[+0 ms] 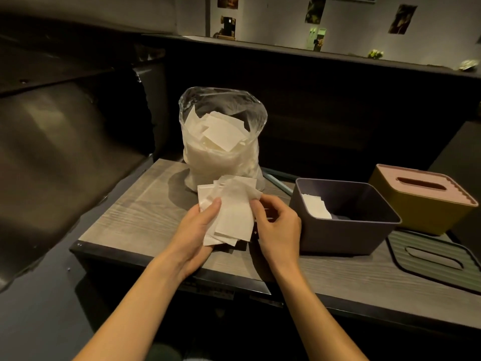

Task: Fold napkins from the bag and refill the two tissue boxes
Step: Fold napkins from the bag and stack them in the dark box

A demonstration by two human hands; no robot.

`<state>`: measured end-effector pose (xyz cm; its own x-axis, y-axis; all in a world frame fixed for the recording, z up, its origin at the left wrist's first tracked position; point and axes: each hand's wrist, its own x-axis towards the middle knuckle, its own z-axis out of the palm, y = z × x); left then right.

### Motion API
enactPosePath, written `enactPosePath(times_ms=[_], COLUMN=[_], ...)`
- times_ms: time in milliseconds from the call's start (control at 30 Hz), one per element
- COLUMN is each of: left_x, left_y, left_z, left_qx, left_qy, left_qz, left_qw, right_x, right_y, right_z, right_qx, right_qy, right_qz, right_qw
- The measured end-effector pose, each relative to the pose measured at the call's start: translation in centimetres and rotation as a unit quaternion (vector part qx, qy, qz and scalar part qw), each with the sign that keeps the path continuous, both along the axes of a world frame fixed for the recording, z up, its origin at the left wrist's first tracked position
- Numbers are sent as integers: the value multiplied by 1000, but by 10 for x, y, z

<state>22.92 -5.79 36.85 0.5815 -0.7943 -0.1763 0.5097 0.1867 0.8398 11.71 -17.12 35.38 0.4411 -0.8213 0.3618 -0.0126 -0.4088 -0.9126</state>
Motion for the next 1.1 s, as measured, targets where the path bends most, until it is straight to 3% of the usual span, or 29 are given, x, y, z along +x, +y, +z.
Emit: enactPosePath(times_ms=[300, 567, 733, 967, 1100], left_x=[2, 0, 1, 0, 0], left_y=[2, 0, 0, -1, -1], left_z=[3, -7, -13, -13, -13], left_qx=[-28, 7, 11, 23, 20], left_qy=[30, -59, -89, -108, -96], left_qz=[11, -46, -46, -27, -12], left_qw=[999, 997, 995, 993, 995], right_x=[-5, 2, 0, -1, -5], right_y=[9, 8, 5, 10, 13], right_z=[6, 4, 7, 10, 9], right_qx=[-7, -36, 60, -137, -231], right_qy=[-63, -2, -54, -119, -188], right_qz=[19, -2, 8, -74, -123], right_qw=[998, 999, 997, 981, 947])
